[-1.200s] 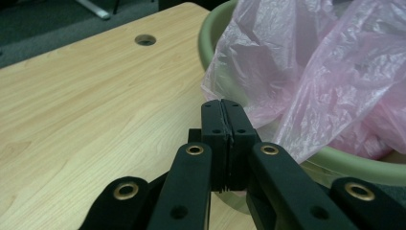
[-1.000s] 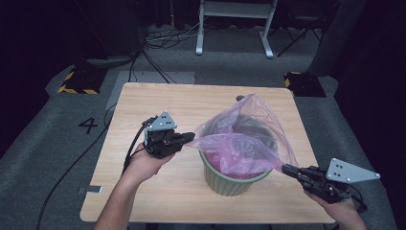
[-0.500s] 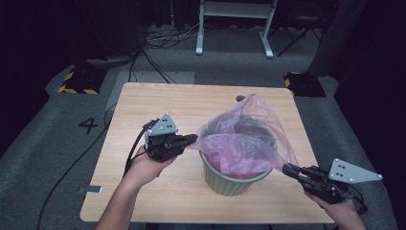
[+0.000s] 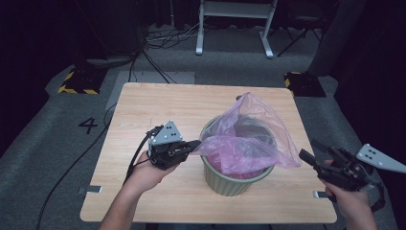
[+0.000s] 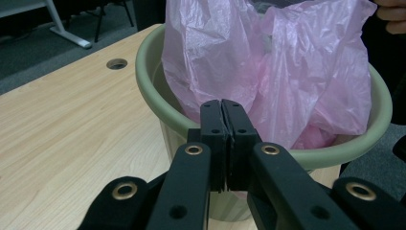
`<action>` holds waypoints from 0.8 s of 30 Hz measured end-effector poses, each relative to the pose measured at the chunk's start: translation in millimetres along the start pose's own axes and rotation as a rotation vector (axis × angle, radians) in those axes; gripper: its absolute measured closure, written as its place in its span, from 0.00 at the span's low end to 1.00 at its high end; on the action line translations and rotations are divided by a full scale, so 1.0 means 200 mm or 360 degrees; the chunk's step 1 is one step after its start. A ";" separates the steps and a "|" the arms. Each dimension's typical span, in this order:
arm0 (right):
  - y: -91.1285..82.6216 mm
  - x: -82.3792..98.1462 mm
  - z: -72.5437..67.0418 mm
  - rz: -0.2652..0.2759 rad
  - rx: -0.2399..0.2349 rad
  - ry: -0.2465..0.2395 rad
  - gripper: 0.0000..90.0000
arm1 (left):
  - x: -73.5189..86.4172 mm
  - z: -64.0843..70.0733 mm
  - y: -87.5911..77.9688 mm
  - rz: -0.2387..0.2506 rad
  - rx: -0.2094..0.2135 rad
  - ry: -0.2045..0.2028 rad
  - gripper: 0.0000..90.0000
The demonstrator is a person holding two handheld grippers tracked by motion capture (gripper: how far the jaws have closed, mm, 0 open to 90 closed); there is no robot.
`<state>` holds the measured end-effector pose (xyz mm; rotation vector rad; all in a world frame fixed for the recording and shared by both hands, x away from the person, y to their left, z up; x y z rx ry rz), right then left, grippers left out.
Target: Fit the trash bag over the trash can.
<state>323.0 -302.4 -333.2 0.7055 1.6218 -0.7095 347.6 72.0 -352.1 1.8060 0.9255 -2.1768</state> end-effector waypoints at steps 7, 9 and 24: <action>0.14 0.17 -0.02 -0.0351 0.0018 0.0057 0.71 | 0.03 -0.01 -0.03 0.0009 -0.0029 -0.0025 0.98; 0.14 0.20 -0.05 -0.0428 -0.0030 0.0045 0.86 | 0.05 -0.03 -0.04 -0.0013 -0.0059 -0.0058 0.98; 0.03 0.34 -0.06 -0.0543 -0.0118 0.0072 1.00 | 0.34 -0.11 -0.10 -0.0111 -0.0131 -0.0215 0.98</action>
Point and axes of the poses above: each handheld gripper's, and its own axes: y roughly forward along the jaws, x roughly out of its underside, z roughly to its right, the point moved 6 cm from there along y, roughly forward along the jaws, and after that the axes turned 7 degrees about z, right-handed, at the moved point
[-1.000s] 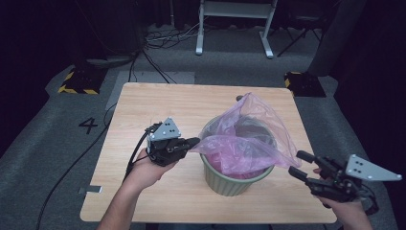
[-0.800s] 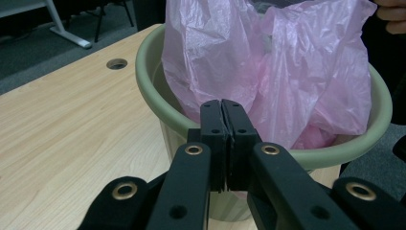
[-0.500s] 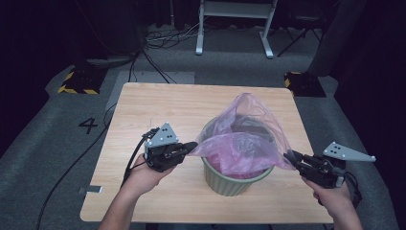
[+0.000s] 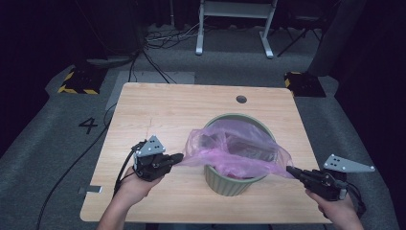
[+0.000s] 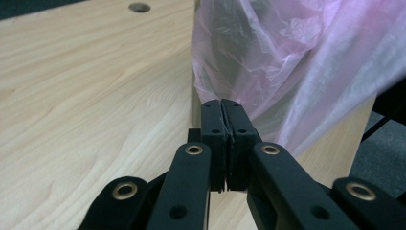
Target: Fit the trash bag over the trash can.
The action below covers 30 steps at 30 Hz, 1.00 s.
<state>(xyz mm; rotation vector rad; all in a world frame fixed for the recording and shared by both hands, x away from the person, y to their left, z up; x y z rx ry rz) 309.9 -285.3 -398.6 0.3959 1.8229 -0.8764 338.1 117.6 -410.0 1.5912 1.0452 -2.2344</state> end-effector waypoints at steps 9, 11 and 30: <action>-0.01 0.09 0.02 -0.0084 -0.0010 0.0027 1.00 | 0.10 -0.01 0.02 -0.0077 -0.0039 -0.0009 0.98; 0.01 0.11 0.01 -0.0140 -0.0008 0.0010 1.00 | 0.12 0.00 0.04 -0.0111 -0.0005 0.0005 0.98; 0.06 0.26 0.02 -0.0108 -0.0032 0.0037 0.99 | 0.23 -0.05 0.02 0.0028 -0.0066 -0.0013 0.99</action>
Point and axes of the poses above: each handheld gripper's, and its own axes: y roughly forward along the jaws, x roughly out of its underside, z roughly to its right, the point moved 6 cm from there along y, roughly forward along the jaws, and after that the axes turned 7 degrees about z, right-handed, at the moved point
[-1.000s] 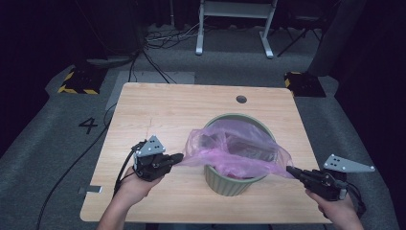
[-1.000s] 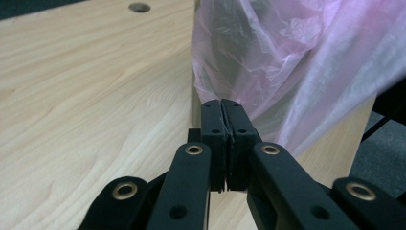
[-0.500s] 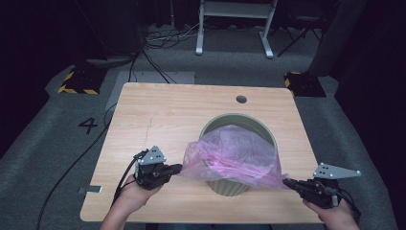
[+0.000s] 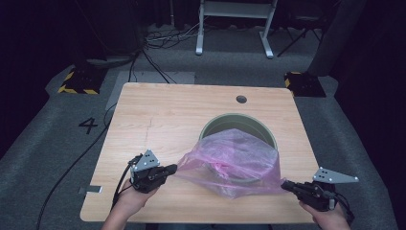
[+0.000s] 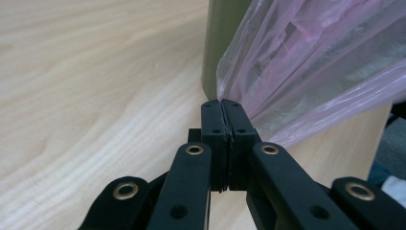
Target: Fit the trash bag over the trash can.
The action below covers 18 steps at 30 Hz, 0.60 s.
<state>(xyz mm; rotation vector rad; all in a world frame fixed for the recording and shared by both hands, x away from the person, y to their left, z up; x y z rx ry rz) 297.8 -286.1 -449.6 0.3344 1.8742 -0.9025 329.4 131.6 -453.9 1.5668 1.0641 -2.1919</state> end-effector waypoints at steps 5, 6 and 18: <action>-0.01 -0.05 -0.03 0.0140 0.0006 -0.0071 0.64 | -0.03 -0.02 -0.03 0.0054 0.0021 -0.0025 0.76; -0.02 -0.05 -0.04 0.0157 0.0019 -0.0094 0.55 | -0.04 -0.02 -0.03 0.0064 0.0011 -0.0018 0.70; -0.05 -0.21 -0.19 0.0396 0.0027 -0.0455 0.53 | -0.23 0.05 -0.08 0.0245 0.0038 0.0133 0.52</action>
Point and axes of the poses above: each handheld gripper's, and its own axes: y roughly forward along the jaws, x roughly out of its underside, z roughly to its right, the point moved 6 cm from there along y, roughly forward along the jaws, and after that the axes turned 7 degrees about z, right-handed, at the moved point
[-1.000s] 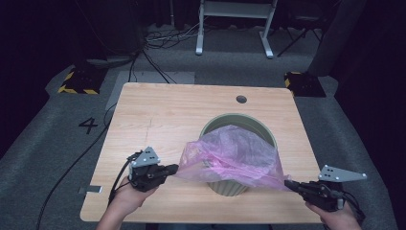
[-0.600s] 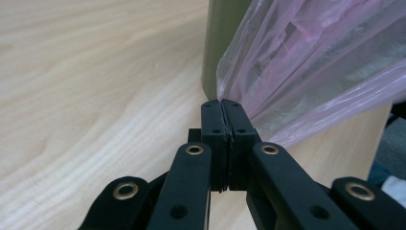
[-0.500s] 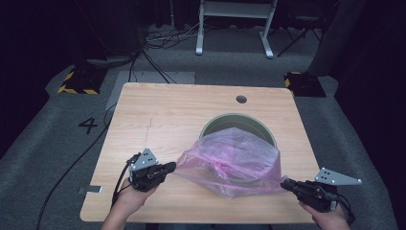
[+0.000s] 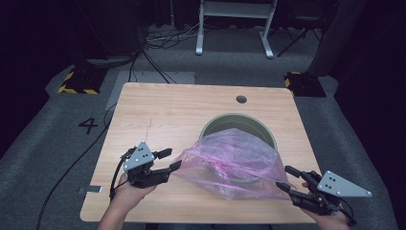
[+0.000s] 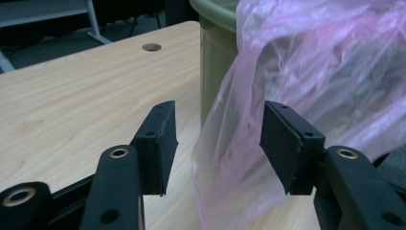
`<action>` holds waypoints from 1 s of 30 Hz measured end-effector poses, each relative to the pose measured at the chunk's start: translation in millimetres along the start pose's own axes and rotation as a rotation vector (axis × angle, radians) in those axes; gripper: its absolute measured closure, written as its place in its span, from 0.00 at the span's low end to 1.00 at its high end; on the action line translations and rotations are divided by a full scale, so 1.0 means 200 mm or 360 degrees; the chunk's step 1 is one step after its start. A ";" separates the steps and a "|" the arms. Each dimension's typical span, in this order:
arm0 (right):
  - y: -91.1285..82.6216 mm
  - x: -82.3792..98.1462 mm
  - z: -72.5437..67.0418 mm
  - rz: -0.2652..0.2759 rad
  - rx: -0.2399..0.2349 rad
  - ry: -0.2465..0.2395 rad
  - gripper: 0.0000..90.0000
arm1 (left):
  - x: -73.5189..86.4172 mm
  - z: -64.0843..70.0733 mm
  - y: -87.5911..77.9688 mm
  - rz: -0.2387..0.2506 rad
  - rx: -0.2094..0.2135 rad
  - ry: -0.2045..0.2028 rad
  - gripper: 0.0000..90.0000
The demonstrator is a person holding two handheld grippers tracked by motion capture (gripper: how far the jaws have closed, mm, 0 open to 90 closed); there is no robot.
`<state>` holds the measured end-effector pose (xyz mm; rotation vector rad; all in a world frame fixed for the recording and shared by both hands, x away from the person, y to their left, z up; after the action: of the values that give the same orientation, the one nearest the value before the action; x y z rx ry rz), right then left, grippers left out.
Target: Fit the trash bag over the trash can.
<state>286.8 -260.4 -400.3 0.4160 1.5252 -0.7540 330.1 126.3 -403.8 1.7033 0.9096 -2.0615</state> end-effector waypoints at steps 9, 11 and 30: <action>0.04 -0.05 0.00 0.0049 0.0026 -0.0019 0.65 | -0.11 0.05 0.09 0.0042 0.0029 0.0068 0.51; 0.05 -0.06 0.00 0.0052 0.0020 -0.0032 0.71 | -0.13 0.06 0.11 0.0050 0.0034 0.0089 0.54; 0.08 -0.16 0.06 0.0098 -0.0012 0.0056 0.98 | -0.21 0.04 0.15 0.0072 0.0059 0.0130 1.00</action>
<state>310.3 -251.3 -372.1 0.4712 1.5409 -0.6958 352.7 91.0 -370.1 1.8219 0.8538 -2.0047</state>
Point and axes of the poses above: each handheld gripper's, and its own axes: y roughly forward along the jaws, x roughly out of its underside, z roughly to its right, the point moved 6 cm from there along y, roughly forward along the jaws, and after that the axes turned 7 degrees about z, right-handed, at the moved point
